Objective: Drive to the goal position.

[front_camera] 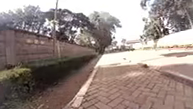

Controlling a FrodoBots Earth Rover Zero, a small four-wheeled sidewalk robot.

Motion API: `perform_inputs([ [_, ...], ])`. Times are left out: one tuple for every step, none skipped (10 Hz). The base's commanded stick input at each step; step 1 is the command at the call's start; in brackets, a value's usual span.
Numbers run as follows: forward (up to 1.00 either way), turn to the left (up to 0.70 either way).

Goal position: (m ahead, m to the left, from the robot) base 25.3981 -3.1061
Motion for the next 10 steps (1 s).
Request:
perform_inputs([
  [0.00, -0.66],
  [0.00, -0.66],
  [0.00, -0.66],
  [0.00, -0.66],
  [0.15, -0.55],
  [0.51, -0.30],
  [0.70, -0.07],
  [0.70, 0.00],
  [0.70, 0.00],
  [0.70, 0.00],
])
